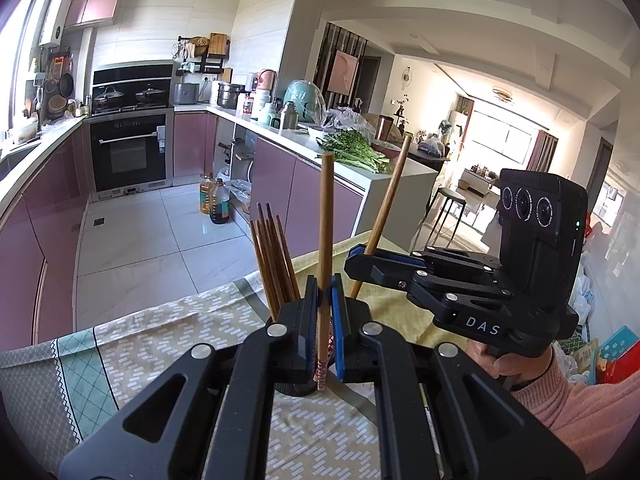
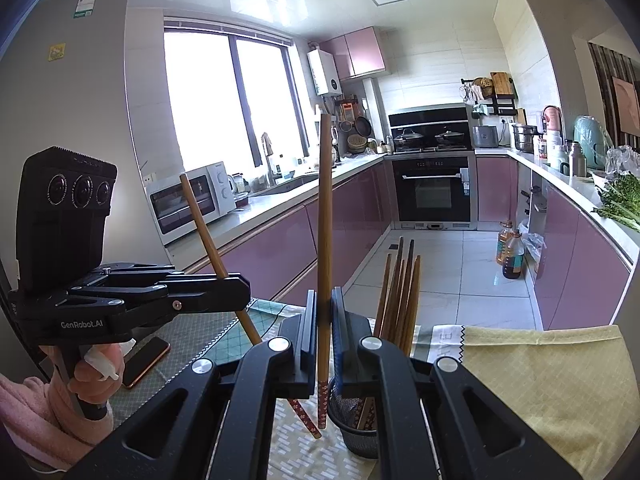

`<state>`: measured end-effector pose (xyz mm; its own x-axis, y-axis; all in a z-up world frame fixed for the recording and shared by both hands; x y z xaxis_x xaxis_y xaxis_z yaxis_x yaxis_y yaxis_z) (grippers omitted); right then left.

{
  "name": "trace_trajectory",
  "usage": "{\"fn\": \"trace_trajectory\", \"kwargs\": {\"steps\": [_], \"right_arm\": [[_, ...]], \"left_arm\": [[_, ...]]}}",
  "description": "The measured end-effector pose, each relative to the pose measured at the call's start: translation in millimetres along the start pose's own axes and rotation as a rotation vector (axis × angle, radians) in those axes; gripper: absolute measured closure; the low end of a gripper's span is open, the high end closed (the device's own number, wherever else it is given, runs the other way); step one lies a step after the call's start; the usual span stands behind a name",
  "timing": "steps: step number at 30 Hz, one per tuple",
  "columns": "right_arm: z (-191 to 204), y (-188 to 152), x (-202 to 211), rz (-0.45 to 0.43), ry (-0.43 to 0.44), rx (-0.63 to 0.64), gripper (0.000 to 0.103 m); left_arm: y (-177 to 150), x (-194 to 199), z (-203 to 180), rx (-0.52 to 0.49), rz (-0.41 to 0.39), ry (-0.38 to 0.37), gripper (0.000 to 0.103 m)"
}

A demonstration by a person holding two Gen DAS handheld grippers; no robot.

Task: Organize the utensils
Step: 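Lower the left tool's chopstick into the cup while the right tool lowers its own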

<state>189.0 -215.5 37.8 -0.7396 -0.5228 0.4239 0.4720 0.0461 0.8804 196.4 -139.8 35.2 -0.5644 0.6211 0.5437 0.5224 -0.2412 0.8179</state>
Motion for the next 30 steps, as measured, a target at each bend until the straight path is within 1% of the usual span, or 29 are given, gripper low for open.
{"fn": "trace_trajectory", "kwargs": {"steps": [11,20,30], "right_arm": [[-1,-3,6,-0.013,-0.005,0.008,0.097],[2,2,7,-0.023,-0.012,0.017,0.097],[-3,5,7,-0.034,-0.026,0.015,0.097]], "left_arm": [[8,0,1,-0.001,-0.017,0.001,0.096],[18,-1,-3,-0.005,-0.037,-0.005,0.096],[21,-3,-2,-0.001,-0.038,-0.001,0.096]]}}
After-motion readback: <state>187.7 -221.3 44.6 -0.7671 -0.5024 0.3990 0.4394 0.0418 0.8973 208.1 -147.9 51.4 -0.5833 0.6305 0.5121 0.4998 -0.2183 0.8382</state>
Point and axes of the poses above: each gripper's, at about its wrist camera, not at the fingertips, and x roughly against the way its jaws point, z to its left, y to its top, the point moved 9 cm from there along -x, roughly the way its jaws point, and after that the axes turned 5 degrees about z, right-handed, at the moved point
